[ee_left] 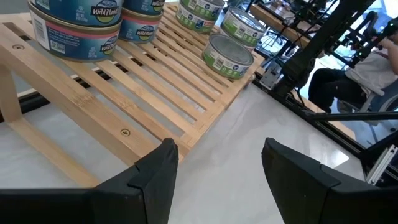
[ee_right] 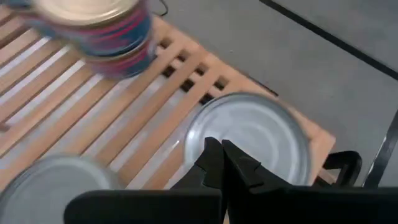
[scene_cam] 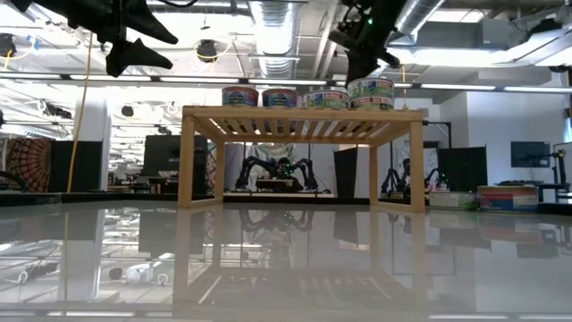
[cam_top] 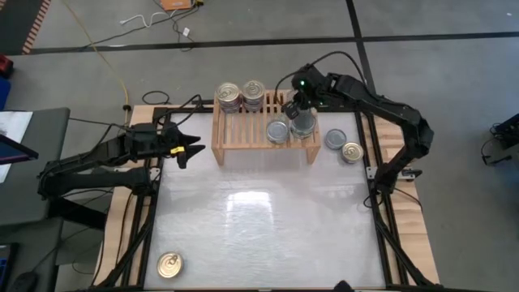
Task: Stack canned seafood by type on shelf
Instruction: Adjust the green tuna cans
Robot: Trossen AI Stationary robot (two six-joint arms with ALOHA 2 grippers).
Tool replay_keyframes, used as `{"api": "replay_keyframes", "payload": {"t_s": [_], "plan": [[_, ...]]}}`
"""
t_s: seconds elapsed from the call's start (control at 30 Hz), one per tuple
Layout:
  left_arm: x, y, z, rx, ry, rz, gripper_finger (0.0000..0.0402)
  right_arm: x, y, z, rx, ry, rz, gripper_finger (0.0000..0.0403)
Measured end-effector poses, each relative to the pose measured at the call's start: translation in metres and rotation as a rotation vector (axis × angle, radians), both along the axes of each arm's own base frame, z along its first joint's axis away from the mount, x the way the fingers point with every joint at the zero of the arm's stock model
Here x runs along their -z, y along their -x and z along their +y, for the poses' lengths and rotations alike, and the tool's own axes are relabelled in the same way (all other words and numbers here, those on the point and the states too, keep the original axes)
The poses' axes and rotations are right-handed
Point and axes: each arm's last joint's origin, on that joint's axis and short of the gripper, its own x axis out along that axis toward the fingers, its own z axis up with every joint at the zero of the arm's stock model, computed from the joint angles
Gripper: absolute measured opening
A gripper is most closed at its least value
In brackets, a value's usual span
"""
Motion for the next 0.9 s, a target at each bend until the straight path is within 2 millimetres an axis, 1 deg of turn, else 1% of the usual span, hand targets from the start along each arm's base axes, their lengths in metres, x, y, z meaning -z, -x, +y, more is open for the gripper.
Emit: {"api": "replay_keyframes", "payload": {"t_s": [0.1,0.33,0.53,0.9], "plan": [[0.0,0.0,0.0,-0.004,0.0,0.0,0.0222,0.003,0.004,-0.01,0.029,-0.011,0.015,0.0022],[0.001,0.0,0.0,-0.006,0.002,0.007,0.0222,0.015,0.01,-0.019,0.06,-0.055,0.042,0.0021],[0.001,0.0,0.0,-0.008,-0.007,0.01,0.0222,0.018,0.015,-0.026,0.085,-0.056,0.042,0.0021],[0.001,0.0,0.0,-0.01,-0.008,0.01,0.0222,0.018,0.029,-0.046,0.154,-0.059,0.039,0.0021]]}}
